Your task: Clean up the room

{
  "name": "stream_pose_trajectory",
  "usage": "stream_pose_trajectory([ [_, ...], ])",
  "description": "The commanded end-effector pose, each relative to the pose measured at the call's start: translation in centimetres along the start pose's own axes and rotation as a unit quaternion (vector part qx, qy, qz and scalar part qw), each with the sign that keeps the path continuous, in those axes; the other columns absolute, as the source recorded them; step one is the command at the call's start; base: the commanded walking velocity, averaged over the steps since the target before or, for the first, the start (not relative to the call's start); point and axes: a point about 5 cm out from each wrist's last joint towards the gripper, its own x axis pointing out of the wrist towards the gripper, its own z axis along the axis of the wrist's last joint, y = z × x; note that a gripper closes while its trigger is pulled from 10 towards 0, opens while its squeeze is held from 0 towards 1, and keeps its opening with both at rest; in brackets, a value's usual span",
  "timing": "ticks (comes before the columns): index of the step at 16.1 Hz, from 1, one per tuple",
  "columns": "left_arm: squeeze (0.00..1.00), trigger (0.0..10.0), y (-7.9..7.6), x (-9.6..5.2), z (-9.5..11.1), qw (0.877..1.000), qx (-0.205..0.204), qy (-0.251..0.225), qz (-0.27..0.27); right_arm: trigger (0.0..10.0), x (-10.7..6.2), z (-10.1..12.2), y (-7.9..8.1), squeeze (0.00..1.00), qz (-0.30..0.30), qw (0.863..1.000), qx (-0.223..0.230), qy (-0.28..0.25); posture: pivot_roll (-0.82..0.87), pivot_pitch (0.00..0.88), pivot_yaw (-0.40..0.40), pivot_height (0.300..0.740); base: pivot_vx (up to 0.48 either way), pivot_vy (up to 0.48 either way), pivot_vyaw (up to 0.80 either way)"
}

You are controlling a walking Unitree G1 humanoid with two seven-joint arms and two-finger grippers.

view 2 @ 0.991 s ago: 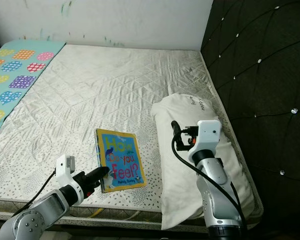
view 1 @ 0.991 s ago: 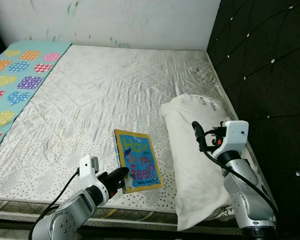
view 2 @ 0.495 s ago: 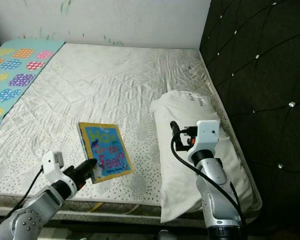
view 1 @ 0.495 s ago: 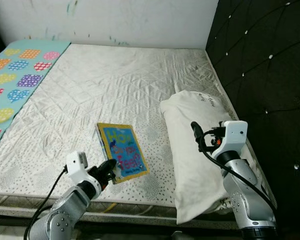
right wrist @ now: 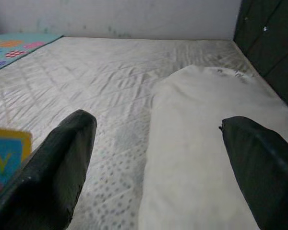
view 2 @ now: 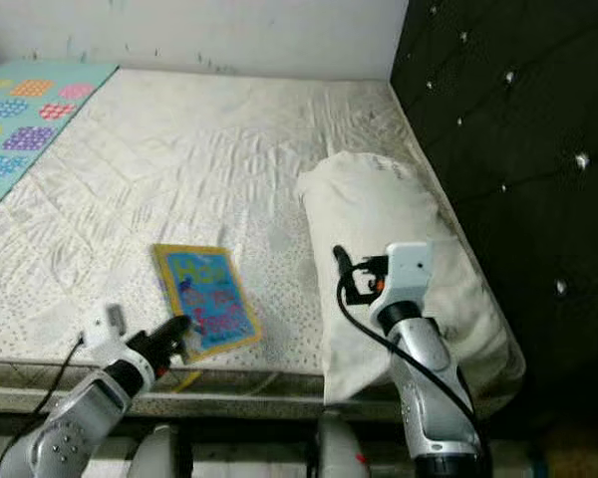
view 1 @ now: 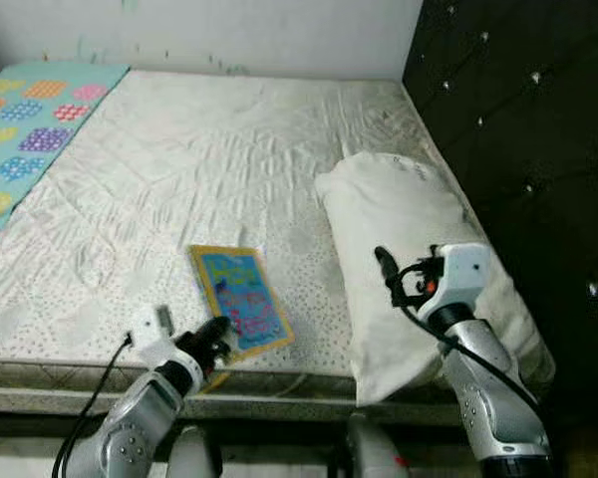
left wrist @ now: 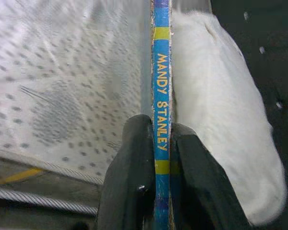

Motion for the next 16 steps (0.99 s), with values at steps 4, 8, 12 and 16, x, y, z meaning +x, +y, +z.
stream_pose_trajectory([
  [4,0.0,10.0,0.4,-1.1,1.7,0.998,0.017,-0.053,0.018,10.0,-0.3,0.5,0.9,0.0,0.059,0.998,0.01,-0.003,-0.12,0.095,-0.024,0.629,0.0,0.0,0.0],
  [8,0.0,10.0,1.0,-2.0,1.9,0.997,0.023,-0.069,0.024,10.0,-0.9,0.0,1.5,0.0,0.089,0.996,0.008,0.01,-0.11,0.111,-0.04,0.629,0.0,0.0,0.0],
  [12,0.0,10.0,0.5,-1.4,2.8,0.998,0.021,-0.061,-0.015,10.0,-1.1,0.4,0.7,0.0,0.08,0.997,-0.001,0.01,-0.13,0.13,-0.053,0.629,0.0,0.0,0.0],
  [16,0.0,10.0,0.2,0.6,4.2,0.997,0.036,-0.032,-0.06,10.0,-2.2,1.0,-0.8,0.0,0.047,0.998,-0.026,0.013,-0.18,0.166,-0.072,0.629,0.0,0.0,0.0],
])
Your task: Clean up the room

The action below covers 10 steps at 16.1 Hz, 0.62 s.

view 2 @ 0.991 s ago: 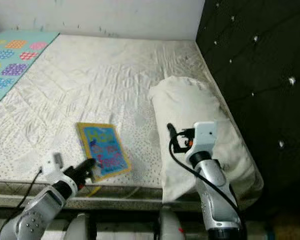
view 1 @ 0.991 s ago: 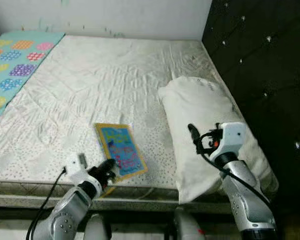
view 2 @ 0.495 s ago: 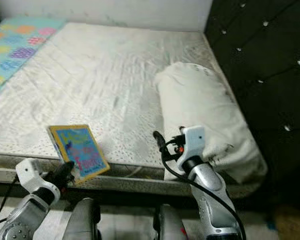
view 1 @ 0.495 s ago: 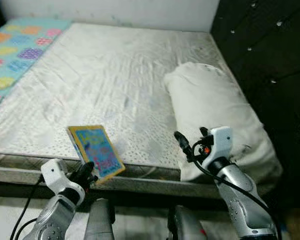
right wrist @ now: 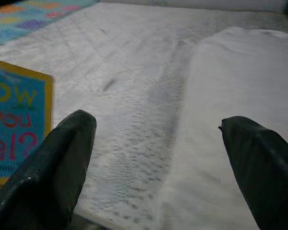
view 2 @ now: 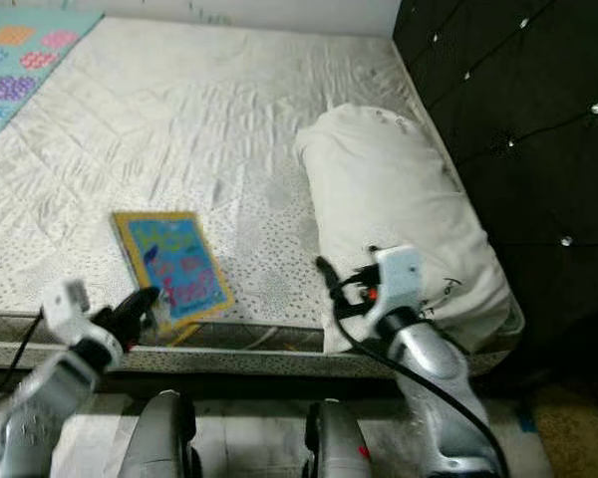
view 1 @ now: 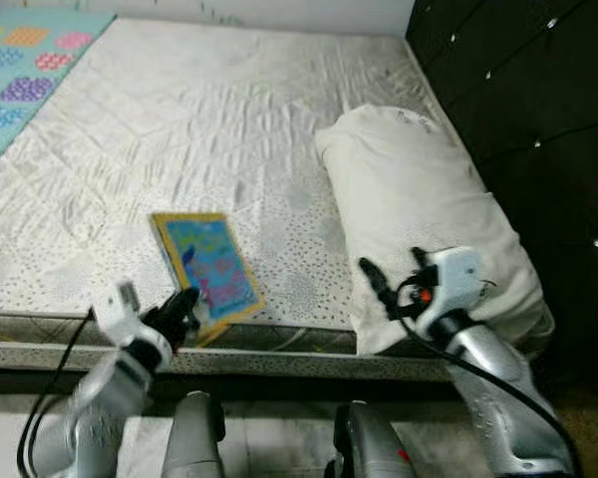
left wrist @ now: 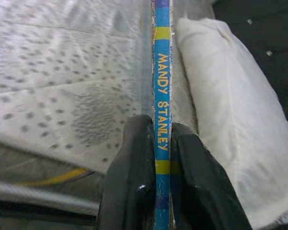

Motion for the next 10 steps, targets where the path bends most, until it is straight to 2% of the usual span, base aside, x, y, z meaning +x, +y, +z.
stream_pose_trajectory([
  [1,0.0,10.0,-0.3,0.5,0.2,1.0,0.001,0.005,-0.02,10.0,-0.7,0.3,-0.8,0.0,-0.018,1.0,-0.01,0.003,-0.19,0.169,-0.073,0.629,0.0,0.0,0.0],
  [2,0.0,10.0,0.0,1.6,0.9,1.0,0.003,0.011,-0.029,10.0,-1.6,0.3,-1.3,0.0,-0.028,0.999,-0.022,0.011,-0.22,0.183,-0.083,0.629,0.0,0.0,0.0],
  [4,0.0,10.0,0.3,2.6,1.4,0.999,0.009,0.021,-0.039,10.0,-2.3,0.6,-1.8,0.0,-0.038,0.999,-0.031,0.016,-0.24,0.196,-0.092,0.629,0.0,0.0,0.0],
  [5,0.0,10.0,0.5,3.7,1.7,0.998,0.012,0.034,-0.051,10.0,-2.9,1.2,-2.3,0.0,-0.049,0.998,-0.042,0.017,-0.28,0.21,-0.107,0.629,0.0,0.0,0.0],
  [6,0.0,10.0,0.5,4.0,1.8,0.998,0.016,0.037,-0.054,10.0,-3.0,1.4,-2.4,0.0,-0.052,0.997,-0.045,0.017,-0.28,0.21,-0.107,0.629,0.0,0.0,0.0],
  [10,0.0,10.0,-0.4,6.6,1.5,0.994,-0.016,0.064,-0.087,10.0,-4.7,2.3,-3.4,0.0,-0.071,0.994,-0.071,0.03,-0.35,0.231,-0.141,0.629,0.0,0.0,0.0],
])
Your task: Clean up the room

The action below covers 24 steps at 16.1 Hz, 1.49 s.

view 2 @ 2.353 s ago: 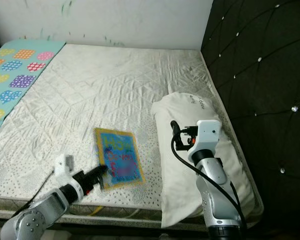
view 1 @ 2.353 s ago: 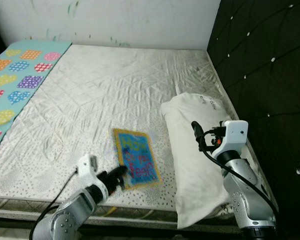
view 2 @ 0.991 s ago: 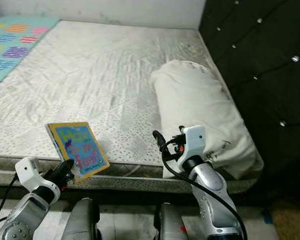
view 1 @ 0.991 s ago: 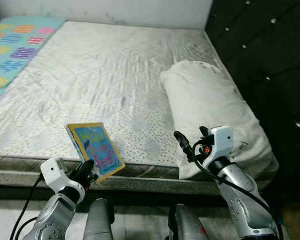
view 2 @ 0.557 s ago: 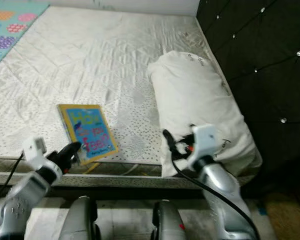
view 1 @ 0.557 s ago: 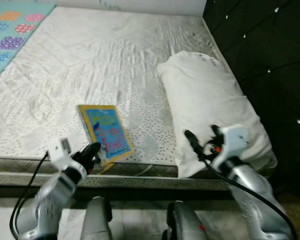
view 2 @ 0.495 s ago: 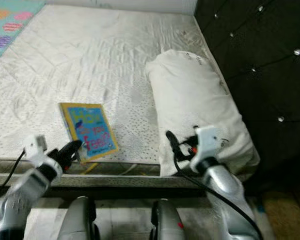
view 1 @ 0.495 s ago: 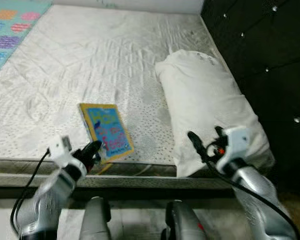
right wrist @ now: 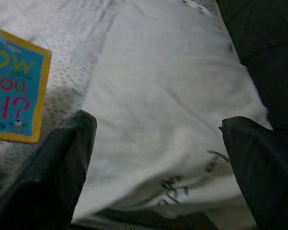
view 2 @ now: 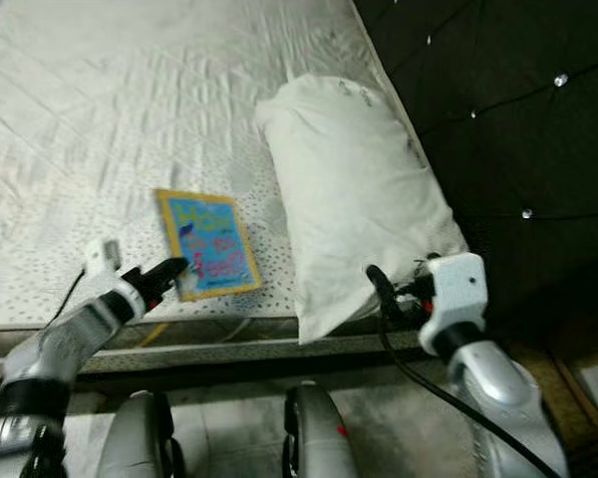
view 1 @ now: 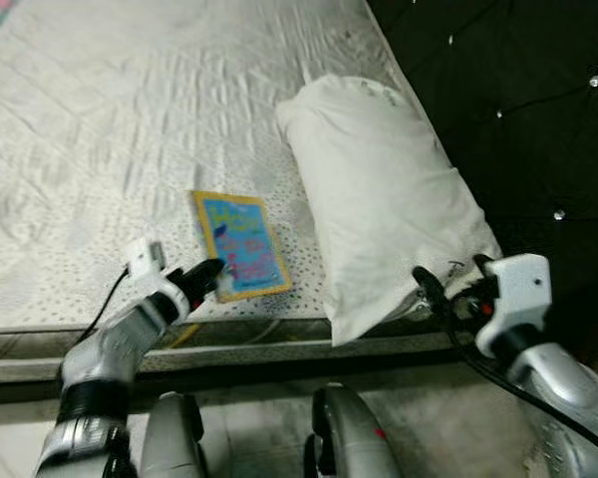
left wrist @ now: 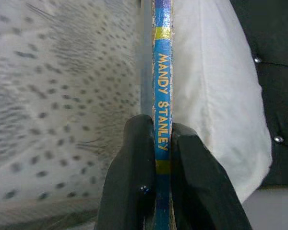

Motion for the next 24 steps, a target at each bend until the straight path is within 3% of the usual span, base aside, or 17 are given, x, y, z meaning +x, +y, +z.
stream_pose_trajectory([
  [1,0.0,10.0,-0.4,0.8,0.0,1.0,0.005,0.004,-0.014,10.0,-0.8,0.3,-0.7,0.0,-0.014,1.0,-0.011,0.005,-0.36,0.236,-0.15,0.629,0.0,0.0,0.0],
  [6,0.0,10.0,-0.6,2.6,0.0,0.999,-0.044,0.022,-0.014,10.0,-1.3,1.2,-1.1,0.0,-0.016,1.0,-0.023,0.011,-0.41,0.243,-0.17,0.629,0.0,0.0,0.0],
  [10,0.0,10.0,-2.3,4.0,-3.0,0.992,-0.078,0.092,-0.044,10.0,-1.5,1.6,-1.3,0.0,-0.021,0.999,-0.031,0.012,-0.43,0.247,-0.169,0.629,0.0,0.0,0.0],
  [12,0.0,10.0,-2.4,4.0,-4.8,0.987,-0.07,0.137,-0.045,10.0,-1.5,1.7,-1.3,0.0,-0.024,0.999,-0.033,0.012,-0.43,0.249,-0.163,0.629,0.0,0.0,0.0],
  [14,0.0,10.0,-1.7,3.6,-5.4,0.985,-0.066,0.154,-0.032,10.0,-1.5,1.7,-1.4,0.0,-0.025,0.999,-0.034,0.014,-0.43,0.25,-0.161,0.629,0.0,0.0,0.0],
  [17,0.0,10.0,0.5,2.3,-5.6,0.985,-0.05,0.165,0.026,10.0,-1.4,1.7,-1.4,0.0,-0.026,0.999,-0.036,0.015,-0.43,0.245,-0.156,0.629,0.0,0.0,0.0],
  [20,0.0,10.0,2.9,1.0,-4.1,0.986,-0.012,0.14,0.093,10.0,-1.2,1.6,-1.4,0.0,-0.026,0.999,-0.035,0.013,-0.42,0.238,-0.156,0.629,0.0,0.0,0.0],
  [24,0.0,10.0,4.2,0.2,-2.7,0.982,0.033,0.118,0.141,10.0,-1.0,1.6,-1.3,0.0,-0.024,0.999,-0.035,0.011,-0.42,0.23,-0.156,0.629,0.0,0.0,0.0],
])
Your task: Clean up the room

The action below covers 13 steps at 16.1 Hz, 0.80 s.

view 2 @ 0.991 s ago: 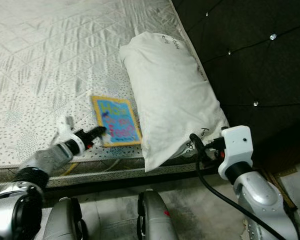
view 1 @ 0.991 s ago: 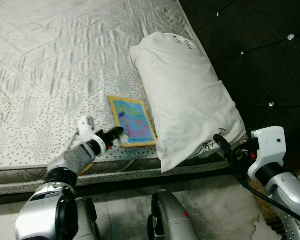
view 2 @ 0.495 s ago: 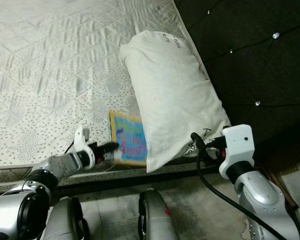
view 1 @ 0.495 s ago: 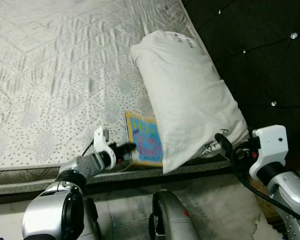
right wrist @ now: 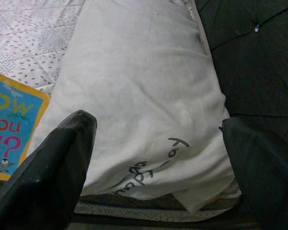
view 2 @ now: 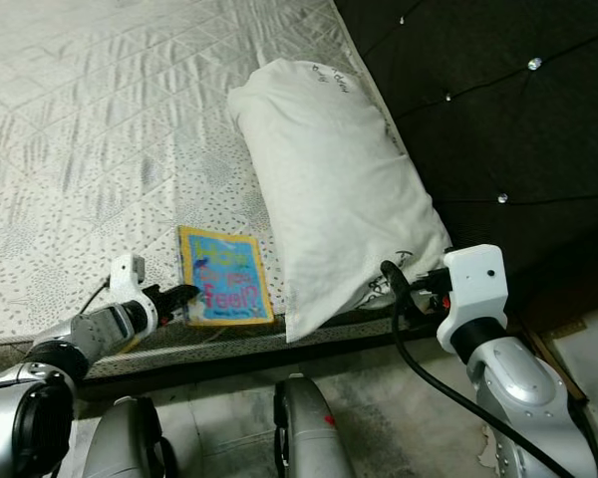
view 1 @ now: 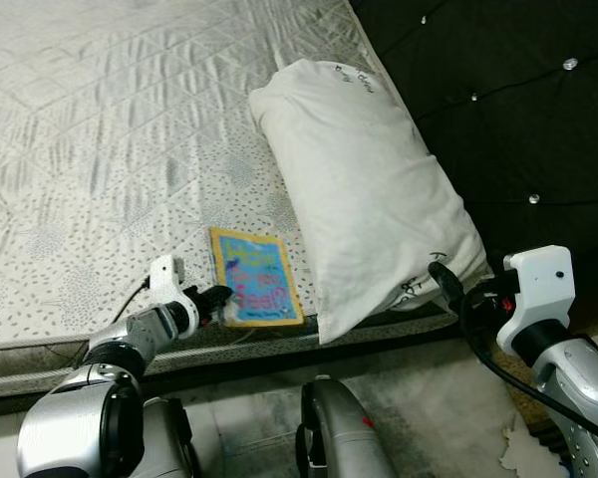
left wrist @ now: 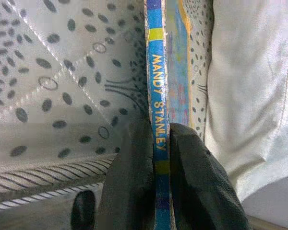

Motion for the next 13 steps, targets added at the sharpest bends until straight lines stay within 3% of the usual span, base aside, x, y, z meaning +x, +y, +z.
stream_pose_trajectory([
  [1,0.0,10.0,1.7,-0.8,-0.2,0.998,0.025,0.007,0.053,10.0,-0.1,-0.1,-0.4,0.0,-0.008,1.0,-0.005,0.002,-0.42,0.227,-0.156,0.629,0.0,0.0,0.0],
  [4,0.0,10.0,2.0,-0.9,0.0,0.996,0.06,0.011,0.066,10.0,0.0,-0.1,-0.3,0.0,-0.007,1.0,-0.005,0.001,-0.42,0.222,-0.154,0.629,0.0,0.0,0.0],
  [9,0.0,10.0,2.4,-1.2,0.6,0.994,0.078,0.002,0.074,10.0,0.1,0.0,-0.2,0.0,-0.006,1.0,-0.003,-0.003,-0.42,0.214,-0.151,0.629,0.0,0.0,0.0],
  [11,0.0,10.0,2.8,-1.6,1.3,0.989,0.116,-0.003,0.095,10.0,0.0,0.0,-0.2,0.0,-0.008,1.0,-0.004,-0.003,-0.42,0.214,-0.151,0.629,0.0,0.0,0.0],
  [12,0.54,10.0,2.9,-1.7,1.6,0.988,0.121,-0.006,0.099,10.0,-0.1,0.0,-0.3,0.0,-0.008,1.0,-0.004,-0.003,-0.42,0.217,-0.151,0.629,0.0,0.0,0.0],
  [13,1.0,10.0,3.0,-1.8,1.8,0.985,0.13,-0.01,0.11,10.0,-0.1,0.0,-0.3,0.0,-0.009,1.0,-0.005,-0.002,-0.42,0.217,-0.15,0.629,0.0,0.0,0.0],
])
